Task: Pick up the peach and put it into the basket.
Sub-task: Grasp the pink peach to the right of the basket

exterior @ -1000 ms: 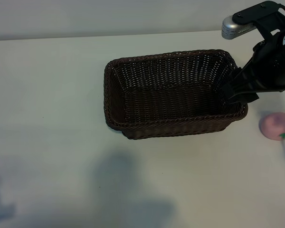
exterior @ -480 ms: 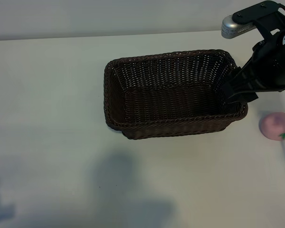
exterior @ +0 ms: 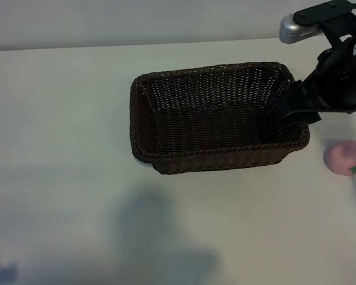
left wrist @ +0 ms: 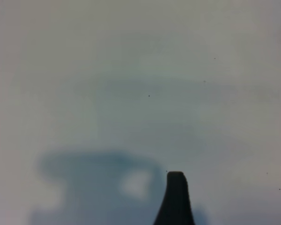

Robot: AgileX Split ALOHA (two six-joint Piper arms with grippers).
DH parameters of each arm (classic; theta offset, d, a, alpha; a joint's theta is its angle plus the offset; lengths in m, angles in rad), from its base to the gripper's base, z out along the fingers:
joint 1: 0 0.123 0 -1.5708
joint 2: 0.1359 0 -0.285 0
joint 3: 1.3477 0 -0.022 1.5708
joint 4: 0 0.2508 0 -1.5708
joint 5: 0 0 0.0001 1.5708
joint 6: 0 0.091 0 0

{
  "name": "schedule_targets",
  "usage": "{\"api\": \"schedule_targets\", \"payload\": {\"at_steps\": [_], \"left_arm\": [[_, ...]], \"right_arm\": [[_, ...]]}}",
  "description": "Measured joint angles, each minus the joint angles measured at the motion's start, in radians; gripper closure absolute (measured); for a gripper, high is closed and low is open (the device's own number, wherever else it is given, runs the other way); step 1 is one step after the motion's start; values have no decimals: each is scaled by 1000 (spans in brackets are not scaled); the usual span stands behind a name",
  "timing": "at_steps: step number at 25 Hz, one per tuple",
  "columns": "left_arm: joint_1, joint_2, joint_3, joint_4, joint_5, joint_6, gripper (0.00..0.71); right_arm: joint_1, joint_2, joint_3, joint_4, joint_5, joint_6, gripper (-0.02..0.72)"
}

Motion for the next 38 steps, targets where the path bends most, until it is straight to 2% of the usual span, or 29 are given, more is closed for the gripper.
{"api": "schedule_targets", "payload": {"at_steps": [5,7,10,16,24,30,38], "left_arm": [[-58,-1,0,0,0,0,116],[-83,-1,0,0,0,0,116],[-98,-1,0,0,0,0,116],[-103,-1,0,0,0,0,116],[-103,-1,0,0,0,0,116],[-103,-1,0,0,0,0,116],[-103,-1,0,1,0,0,116]], "right_arm": [[-13,0,0,-113,-1,105,108],[-45,0,0,-136,1,131,108],[-110,0,10,-152,0,140,108],[-203,0,74,-157,-42,141,108],[-214,100,140,-149,-109,142,108],[-214,179,149,-150,-181,197,108],[-222,257,150,-181,-207,289,108]]}}
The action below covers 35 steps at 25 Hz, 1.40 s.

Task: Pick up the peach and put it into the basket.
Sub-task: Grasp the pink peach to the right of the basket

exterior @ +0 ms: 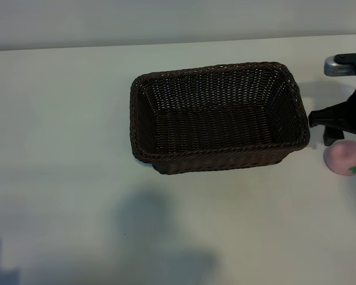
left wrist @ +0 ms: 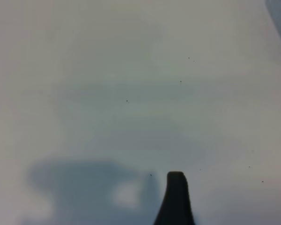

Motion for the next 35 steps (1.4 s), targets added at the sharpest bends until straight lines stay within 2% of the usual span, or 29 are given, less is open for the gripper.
{"api": "schedule_targets", "payload": {"at_steps": [3,10,18,21,24,26,28,31,35], "left_arm": [[0,0,0,0,0,0,116],[0,0,0,0,0,0,116],[0,0,0,0,0,6,116],[0,0,0,0,0,6,117],[0,0,0,0,0,6,117],[0,0,0,0,0,8,117],[0,0,0,0,0,8,117],[0,0,0,0,0,8,117],[0,0,0,0,0,8,117]], "right_arm": [[-11,13,0,-18,-5,26,108],[-14,56,0,-19,-24,35,110],[-29,110,0,-25,-48,42,161],[-31,112,0,-35,-49,58,241],[-32,112,0,-58,-49,69,392],[-31,112,0,-76,-49,77,532],[-31,112,0,-89,-49,84,621],[-31,112,0,-96,-49,85,659],[-31,111,0,-96,-48,86,662]]}}
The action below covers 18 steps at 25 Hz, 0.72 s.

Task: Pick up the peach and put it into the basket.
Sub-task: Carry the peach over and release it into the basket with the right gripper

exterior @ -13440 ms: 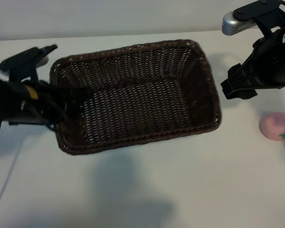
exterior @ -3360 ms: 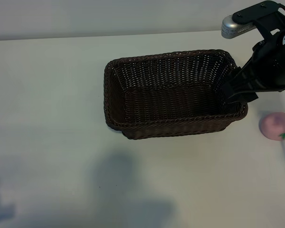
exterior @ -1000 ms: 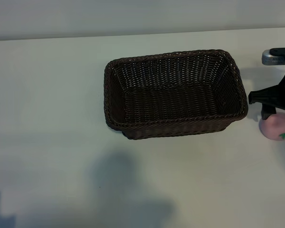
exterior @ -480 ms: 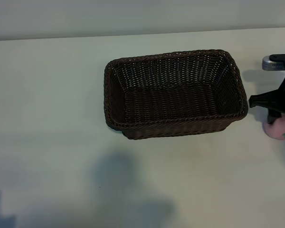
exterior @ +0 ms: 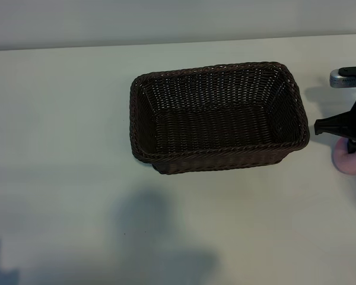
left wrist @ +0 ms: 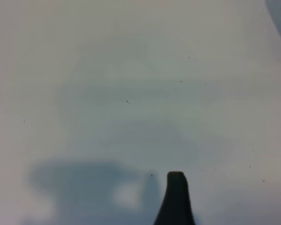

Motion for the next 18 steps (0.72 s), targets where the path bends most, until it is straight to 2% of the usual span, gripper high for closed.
{"api": "schedule_targets", "payload": {"at_steps": [10,18], "left_arm": [[0,0,0,0,0,0,117],[0,0,0,0,0,1,117]], "right_arm": [[0,-168,0,0,37,-8,662],[0,-241,-111,20,179,-71,662]]}}
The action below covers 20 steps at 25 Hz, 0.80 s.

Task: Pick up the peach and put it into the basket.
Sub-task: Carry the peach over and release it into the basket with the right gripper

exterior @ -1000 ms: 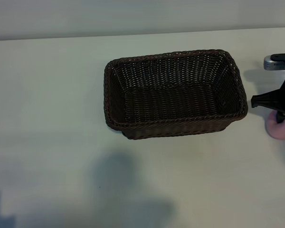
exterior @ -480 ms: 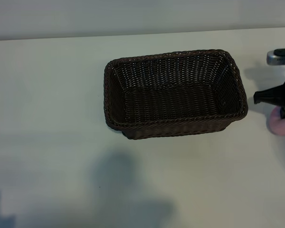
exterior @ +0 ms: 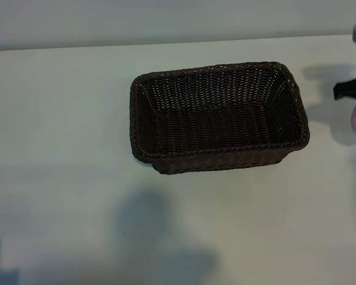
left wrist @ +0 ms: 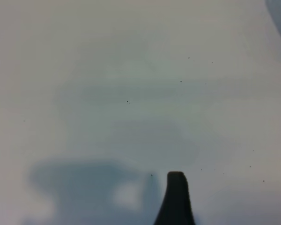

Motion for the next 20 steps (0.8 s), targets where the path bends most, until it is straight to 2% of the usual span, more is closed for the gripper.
{"api": "schedule_targets", "payload": {"at_steps": [6,11,16,20], "left_arm": [[0,0,0,0,0,0,118],[0,0,0,0,0,0,118],[0,0,0,0,0,0,118],[0,0,0,0,0,0,118]], "right_arm": [[0,-1,-82,86,44,-70,662],[0,-1,-122,116,70,-111,662],[2,-1,-182,188,102,-160,662],[40,-1,-221,204,124,-178,662]]}}
